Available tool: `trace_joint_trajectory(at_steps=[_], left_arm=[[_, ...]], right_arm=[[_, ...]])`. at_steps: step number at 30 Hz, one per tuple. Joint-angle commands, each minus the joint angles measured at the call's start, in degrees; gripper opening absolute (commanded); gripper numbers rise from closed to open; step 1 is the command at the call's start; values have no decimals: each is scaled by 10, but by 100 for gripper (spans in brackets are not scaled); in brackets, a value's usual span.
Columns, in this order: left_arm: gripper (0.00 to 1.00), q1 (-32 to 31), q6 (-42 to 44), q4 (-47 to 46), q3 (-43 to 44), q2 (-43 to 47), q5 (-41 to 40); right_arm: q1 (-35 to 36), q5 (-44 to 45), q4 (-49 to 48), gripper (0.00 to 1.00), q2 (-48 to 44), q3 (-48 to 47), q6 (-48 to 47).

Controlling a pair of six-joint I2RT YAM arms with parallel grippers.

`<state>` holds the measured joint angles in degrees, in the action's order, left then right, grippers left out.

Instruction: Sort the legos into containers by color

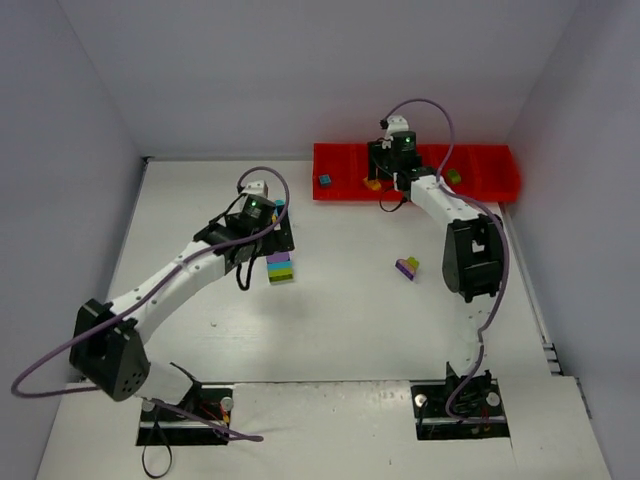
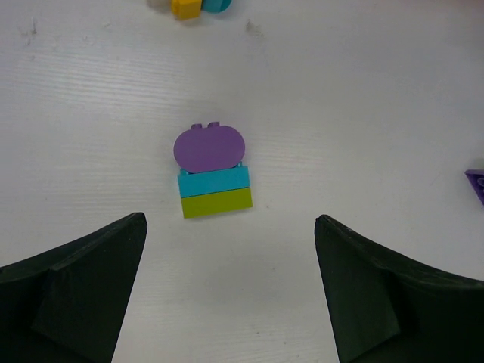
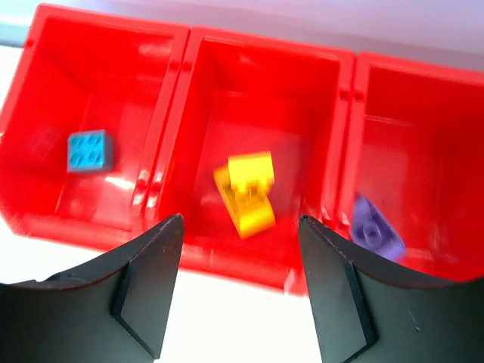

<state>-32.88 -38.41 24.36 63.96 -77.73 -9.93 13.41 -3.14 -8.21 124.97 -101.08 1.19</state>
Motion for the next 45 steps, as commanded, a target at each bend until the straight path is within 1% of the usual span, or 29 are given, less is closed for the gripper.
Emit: trace_joint_trajectory(at_steps=[1,2,3,6,9,12,17,21,27,28,30,31,33,34,36,37,38,39,40,41,42,43,44,45], left_arm=[[86,-1,-37,89,72,-57,-25],[86,-2,-38,97,81,-72,-25],[86,-3,-36,105,92,-93,-24],[86,-4,-36,112,104,-120,-15],[86,-4,-43,129,121,-167,-12],[86,-5,-49,126,125,-195,1],[86,-5,-56,122,133,-238,5],[86,-6,-59,115,132,-258,4],[84,-6,-63,110,137,-281,13],[77,-7,-66,107,133,-282,7],[67,-7,-67,101,126,-279,3],[54,-7,-62,97,123,-276,2],[42,-10,-56,95,120,-268,-5],[31,-12,-46,91,119,-257,-10],[21,-21,-33,78,106,-240,-25],[14,-24,-14,60,100,-218,-25],[10,-27,-1,50,93,-205,-26],[9,-35,9,40,80,-192,-33],[7,-39,38,16,72,-167,-35],[3,-42,54,4,65,-154,-36],[1,-47,71,-11,47,-139,-32],[0,-50,115,-47,35,-106,-29],[0,-53,133,-64,23,-90,-28],[0,-54,153,-87,10,-73,-23]], right_arm=[[-3,0,-40,59,-142,47,4],[-2,-5,-46,59,-160,67,13],[-2,-11,-51,59,-191,106,27],[-1,-29,-67,59,-235,176,43],[4,-29,-68,59,-298,231,51],[5,-32,-71,60,-343,279,65],[14,-35,-66,60,-402,330,73],[26,-35,-61,60,-431,361,74],[43,-33,-57,60,-449,387,72],[47,-33,-56,60,-450,389,72],[53,-34,-53,60,-452,391,69],[55,-41,-53,60,-451,391,68],[60,-49,-48,60,-451,392,65],[61,-58,-47,60,-451,392,64],[65,-70,-41,60,-446,389,64],[68,-76,-38,60,-444,386,62],[72,-93,-30,60,-444,382,63],[74,-103,-25,60,-442,373,63],[76,-113,-20,61,-441,367,63],[78,-125,-10,61,-438,360,64],[83,-153,-6,61,-436,348,65],[85,-170,-1,61,-434,341,68],[86,-189,5,61,-429,335,74],[88,-228,8,63,-425,330,79]])
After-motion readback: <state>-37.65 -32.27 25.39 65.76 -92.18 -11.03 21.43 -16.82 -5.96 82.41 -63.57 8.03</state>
